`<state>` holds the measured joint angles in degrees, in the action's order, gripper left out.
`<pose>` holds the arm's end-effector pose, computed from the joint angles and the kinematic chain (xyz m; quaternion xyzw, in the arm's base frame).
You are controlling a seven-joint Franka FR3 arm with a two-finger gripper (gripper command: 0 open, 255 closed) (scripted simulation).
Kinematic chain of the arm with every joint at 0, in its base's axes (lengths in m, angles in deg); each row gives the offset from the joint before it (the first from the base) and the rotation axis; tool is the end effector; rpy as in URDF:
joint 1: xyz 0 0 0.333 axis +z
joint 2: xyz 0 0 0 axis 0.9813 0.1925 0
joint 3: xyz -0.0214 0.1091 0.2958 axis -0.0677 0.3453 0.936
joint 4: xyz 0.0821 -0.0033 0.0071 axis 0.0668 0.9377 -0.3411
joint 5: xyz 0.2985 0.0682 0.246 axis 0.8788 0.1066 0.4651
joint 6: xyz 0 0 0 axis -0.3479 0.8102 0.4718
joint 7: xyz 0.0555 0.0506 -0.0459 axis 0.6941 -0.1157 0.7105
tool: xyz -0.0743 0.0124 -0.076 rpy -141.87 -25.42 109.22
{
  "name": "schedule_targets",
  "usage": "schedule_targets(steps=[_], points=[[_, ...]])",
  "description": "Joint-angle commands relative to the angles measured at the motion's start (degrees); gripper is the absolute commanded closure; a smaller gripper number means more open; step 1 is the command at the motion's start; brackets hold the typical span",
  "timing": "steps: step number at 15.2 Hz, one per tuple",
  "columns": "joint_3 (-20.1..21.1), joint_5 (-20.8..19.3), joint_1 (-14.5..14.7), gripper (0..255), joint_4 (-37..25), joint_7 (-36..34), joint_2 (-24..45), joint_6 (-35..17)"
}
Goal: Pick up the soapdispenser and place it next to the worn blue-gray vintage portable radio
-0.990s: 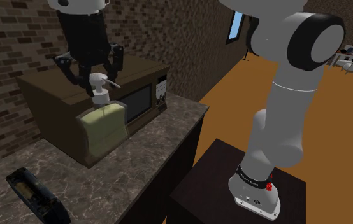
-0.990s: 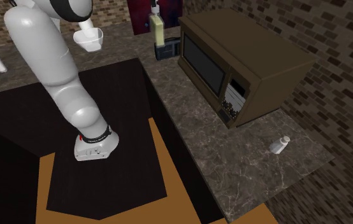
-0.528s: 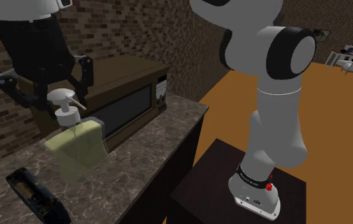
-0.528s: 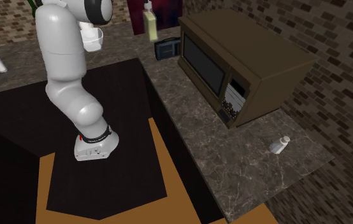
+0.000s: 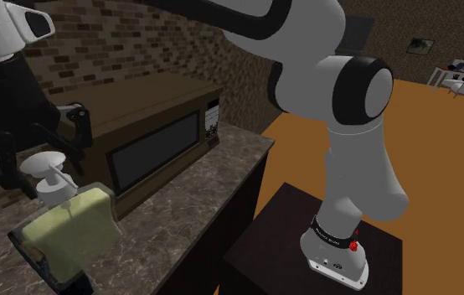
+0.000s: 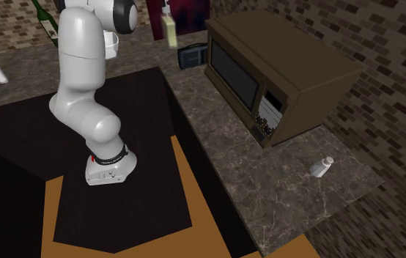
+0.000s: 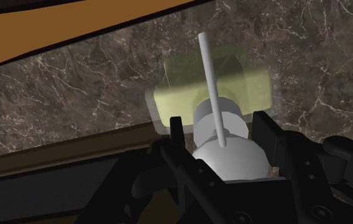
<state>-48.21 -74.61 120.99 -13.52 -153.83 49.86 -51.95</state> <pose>0.3594 0.5546 0.6126 0.9962 -0.0516 0.0321 0.0619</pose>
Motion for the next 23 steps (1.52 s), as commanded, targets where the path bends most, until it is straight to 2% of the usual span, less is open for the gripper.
schedule_targets(steps=[1, 11, 23], points=[[0.29, 0.81, -1.29, 255, 4.55, -0.45, -1.71, -2.84], [0.61, 2.62, -4.53, 255, 18.44, -1.53, -5.51, -12.88], [0.47, 2.94, -6.24, 255, 29.46, -2.75, -6.65, -22.64]])
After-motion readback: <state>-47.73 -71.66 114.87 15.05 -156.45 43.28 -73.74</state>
